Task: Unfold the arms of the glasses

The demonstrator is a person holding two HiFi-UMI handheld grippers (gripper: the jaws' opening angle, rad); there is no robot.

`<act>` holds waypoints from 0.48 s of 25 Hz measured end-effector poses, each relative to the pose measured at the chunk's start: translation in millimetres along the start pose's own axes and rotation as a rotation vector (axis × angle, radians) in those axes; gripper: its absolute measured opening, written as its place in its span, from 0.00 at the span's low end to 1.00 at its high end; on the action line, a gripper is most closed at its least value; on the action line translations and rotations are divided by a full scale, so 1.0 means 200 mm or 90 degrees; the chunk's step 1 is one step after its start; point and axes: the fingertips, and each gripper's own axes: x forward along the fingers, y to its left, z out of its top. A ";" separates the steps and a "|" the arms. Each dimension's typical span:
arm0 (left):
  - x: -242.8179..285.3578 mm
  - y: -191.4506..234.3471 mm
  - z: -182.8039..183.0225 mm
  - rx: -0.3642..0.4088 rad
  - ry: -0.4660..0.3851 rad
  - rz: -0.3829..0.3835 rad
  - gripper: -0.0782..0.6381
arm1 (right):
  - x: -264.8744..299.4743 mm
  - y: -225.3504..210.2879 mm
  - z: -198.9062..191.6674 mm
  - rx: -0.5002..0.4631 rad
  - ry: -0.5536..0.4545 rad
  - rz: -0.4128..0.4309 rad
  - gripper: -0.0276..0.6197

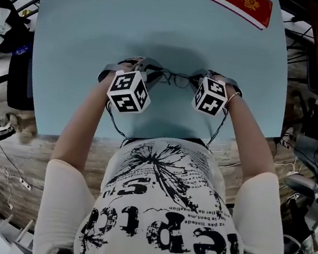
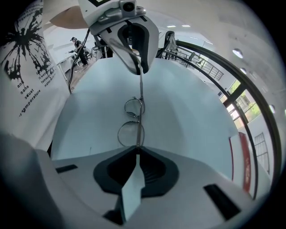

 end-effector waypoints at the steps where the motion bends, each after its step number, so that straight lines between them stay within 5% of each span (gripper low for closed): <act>1: 0.00 0.00 0.00 0.002 -0.002 0.000 0.15 | 0.00 0.00 0.00 0.000 0.000 0.000 0.10; 12: -0.08 0.00 -0.07 -0.032 -0.045 0.002 0.15 | -0.01 -0.01 -0.01 0.034 0.005 0.010 0.10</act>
